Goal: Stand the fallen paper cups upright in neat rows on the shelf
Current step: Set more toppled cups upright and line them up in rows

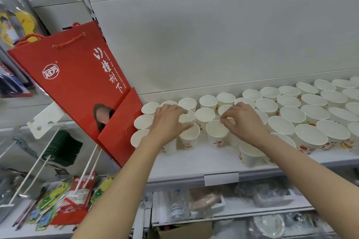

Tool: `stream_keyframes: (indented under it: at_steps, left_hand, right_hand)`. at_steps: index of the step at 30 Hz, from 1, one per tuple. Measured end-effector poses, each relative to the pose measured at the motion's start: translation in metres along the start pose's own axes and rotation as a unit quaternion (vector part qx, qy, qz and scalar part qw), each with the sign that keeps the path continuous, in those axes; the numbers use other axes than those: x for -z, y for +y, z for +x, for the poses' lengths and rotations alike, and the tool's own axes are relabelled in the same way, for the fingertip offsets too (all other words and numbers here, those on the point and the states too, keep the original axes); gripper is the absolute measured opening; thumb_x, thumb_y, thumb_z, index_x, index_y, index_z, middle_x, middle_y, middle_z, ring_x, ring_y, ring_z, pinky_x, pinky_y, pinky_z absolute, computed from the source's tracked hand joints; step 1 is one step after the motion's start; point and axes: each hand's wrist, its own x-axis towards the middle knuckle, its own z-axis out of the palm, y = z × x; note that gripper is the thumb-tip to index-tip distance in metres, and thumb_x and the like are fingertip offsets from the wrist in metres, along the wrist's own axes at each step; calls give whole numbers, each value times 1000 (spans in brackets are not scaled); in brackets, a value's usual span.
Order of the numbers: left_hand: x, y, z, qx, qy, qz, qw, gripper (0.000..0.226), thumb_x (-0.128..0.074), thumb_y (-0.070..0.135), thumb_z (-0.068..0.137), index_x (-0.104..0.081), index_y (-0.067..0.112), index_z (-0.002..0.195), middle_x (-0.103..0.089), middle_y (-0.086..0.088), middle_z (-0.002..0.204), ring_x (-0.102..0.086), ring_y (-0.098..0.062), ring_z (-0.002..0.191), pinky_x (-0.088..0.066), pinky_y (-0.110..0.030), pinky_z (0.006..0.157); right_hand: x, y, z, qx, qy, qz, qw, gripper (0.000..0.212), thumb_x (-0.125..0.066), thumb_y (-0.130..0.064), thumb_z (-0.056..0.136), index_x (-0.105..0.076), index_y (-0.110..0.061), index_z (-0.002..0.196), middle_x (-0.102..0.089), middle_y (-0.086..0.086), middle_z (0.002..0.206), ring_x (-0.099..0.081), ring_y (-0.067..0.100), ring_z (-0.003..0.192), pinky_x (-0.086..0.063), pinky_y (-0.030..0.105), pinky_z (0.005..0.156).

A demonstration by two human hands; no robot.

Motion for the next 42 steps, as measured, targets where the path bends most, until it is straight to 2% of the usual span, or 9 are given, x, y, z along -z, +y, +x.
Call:
stream_keyframes:
  at_steps: [4, 7, 12, 18, 20, 23, 29, 34, 42]
  left_hand:
    - [-15, 40, 44, -40, -57, 85, 994, 27, -58, 30, 86, -68, 33, 110, -67, 3, 112, -50, -23, 113, -28, -35, 96]
    - [-27, 53, 61, -44, -102, 145, 983, 19, -61, 27, 83, -71, 31, 99, -70, 1, 98, -57, -24, 102, -28, -36, 97]
    - [-20, 56, 62, -37, 11, 90, 995, 15, -57, 26, 86, -72, 27, 88, -72, 4, 86, -60, -20, 93, -25, -32, 96]
    - [39, 51, 13, 2, 150, -136, 979, 5, -69, 31, 84, -71, 27, 83, -71, 16, 82, -64, -7, 84, -45, -34, 86]
    - [55, 43, -19, 38, 165, -164, 972, 3, -69, 28, 86, -71, 27, 85, -70, 18, 84, -62, 0, 84, -47, -28, 81]
    - [69, 27, -74, 85, 179, -131, 971, 2, -69, 27, 87, -71, 27, 87, -68, 18, 89, -60, 0, 88, -46, -28, 80]
    - [58, -2, -154, 168, 121, -56, 977, 10, -71, 27, 87, -68, 34, 79, -66, 20, 82, -59, -6, 81, -50, -37, 74]
    - [42, -18, -167, 174, 57, 5, 983, 14, -70, 34, 85, -63, 41, 77, -64, 21, 86, -56, -5, 80, -50, -34, 68]
    - [35, -44, -174, 102, 65, 50, 991, 3, -73, 30, 83, -74, 29, 86, -68, 14, 85, -57, -11, 84, -50, -34, 73]
  right_hand:
    - [5, 7, 10, -47, -12, -12, 999, 9, -67, -13, 80, -74, -17, 77, -71, 3, 75, -55, 31, 81, -43, 38, 71]
    - [18, 10, 12, -89, -57, 31, 994, 9, -66, -26, 81, -75, -24, 79, -71, -6, 79, -56, 21, 86, -42, 32, 70]
    - [23, -4, -15, 12, -111, 84, 990, 27, -77, -48, 69, -74, -28, 87, -69, -13, 82, -48, 11, 88, -38, 28, 76]
    - [13, -10, -13, 72, -142, -11, 987, 12, -70, -25, 76, -73, -26, 88, -70, -9, 87, -52, 20, 92, -30, 31, 75]
    - [17, -7, -13, 74, -142, -18, 987, 12, -65, -19, 79, -72, -28, 85, -70, -9, 86, -52, 20, 92, -31, 32, 78]
    - [27, -8, -16, 88, -52, 22, 994, 9, -69, -17, 77, -71, -25, 79, -69, -9, 77, -54, 21, 83, -25, 30, 75]
    - [32, -30, -46, 108, 44, 127, 985, 9, -72, -14, 78, -66, -20, 81, -64, -8, 78, -52, 17, 78, -37, 33, 73]
    - [10, -76, -62, 164, 2, 160, 973, 8, -69, -15, 79, -63, -20, 80, -62, -7, 77, -51, 18, 77, -36, 32, 71]
    - [-32, -129, -47, 141, -21, 133, 981, 6, -71, -17, 79, -65, -18, 78, -64, -4, 76, -53, 24, 76, -37, 35, 68]
